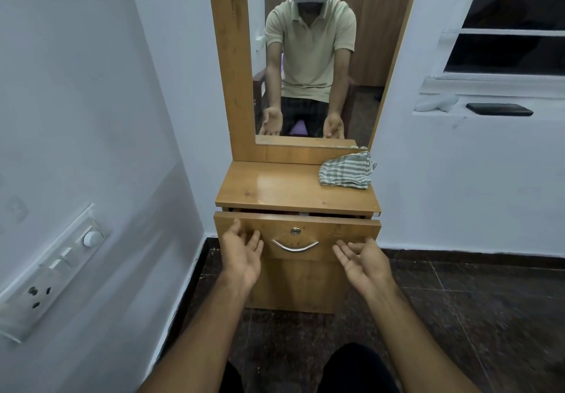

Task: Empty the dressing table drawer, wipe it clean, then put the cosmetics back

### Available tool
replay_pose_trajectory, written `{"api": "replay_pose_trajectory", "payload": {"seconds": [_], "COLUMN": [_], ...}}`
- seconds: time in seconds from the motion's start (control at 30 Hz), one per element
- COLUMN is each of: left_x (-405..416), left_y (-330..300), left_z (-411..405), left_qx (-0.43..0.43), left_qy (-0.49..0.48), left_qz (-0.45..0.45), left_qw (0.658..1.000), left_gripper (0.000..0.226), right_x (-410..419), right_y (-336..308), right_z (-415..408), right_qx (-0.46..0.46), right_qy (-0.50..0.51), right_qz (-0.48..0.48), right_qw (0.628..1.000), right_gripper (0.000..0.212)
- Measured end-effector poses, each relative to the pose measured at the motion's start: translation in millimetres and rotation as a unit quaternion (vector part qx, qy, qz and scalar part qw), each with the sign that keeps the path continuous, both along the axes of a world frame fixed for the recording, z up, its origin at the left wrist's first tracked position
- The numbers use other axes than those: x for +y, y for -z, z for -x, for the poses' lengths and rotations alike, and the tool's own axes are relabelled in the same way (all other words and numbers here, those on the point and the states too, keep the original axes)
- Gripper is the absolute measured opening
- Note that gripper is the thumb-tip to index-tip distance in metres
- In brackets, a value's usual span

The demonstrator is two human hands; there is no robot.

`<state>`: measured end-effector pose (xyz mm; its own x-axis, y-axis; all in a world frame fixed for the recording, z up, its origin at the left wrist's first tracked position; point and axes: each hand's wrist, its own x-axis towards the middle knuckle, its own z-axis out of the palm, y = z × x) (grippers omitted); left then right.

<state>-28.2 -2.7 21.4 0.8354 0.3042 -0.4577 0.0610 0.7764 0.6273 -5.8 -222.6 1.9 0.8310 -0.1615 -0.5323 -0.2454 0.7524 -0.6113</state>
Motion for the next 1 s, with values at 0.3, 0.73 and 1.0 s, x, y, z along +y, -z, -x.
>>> {"api": "replay_pose_trajectory", "payload": {"seconds": [0.3,0.73,1.0], "left_x": [9.6,22.1,31.8], "left_y": [-6.8,0.6,0.1], "left_z": [-29.8,-41.1,-36.3], "left_qx": [-0.027,-0.079,-0.038], "left_qy": [-0.006,0.064,0.143], "left_qz": [0.101,0.077,-0.057], "left_qw": [0.994,0.992,0.987], "left_gripper": [0.086,0.117,0.114], "right_x": [4.2,4.5,1.1], "right_y": [-11.6,-4.7,-4.4], "right_z": [-27.0,-43.4,-40.0], "right_qx": [0.020,-0.006,-0.024], "right_qy": [0.020,0.010,-0.078], "right_qz": [-0.023,-0.050,0.020], "right_qw": [0.999,0.999,0.996], "right_gripper": [0.061,0.088,0.079]}}
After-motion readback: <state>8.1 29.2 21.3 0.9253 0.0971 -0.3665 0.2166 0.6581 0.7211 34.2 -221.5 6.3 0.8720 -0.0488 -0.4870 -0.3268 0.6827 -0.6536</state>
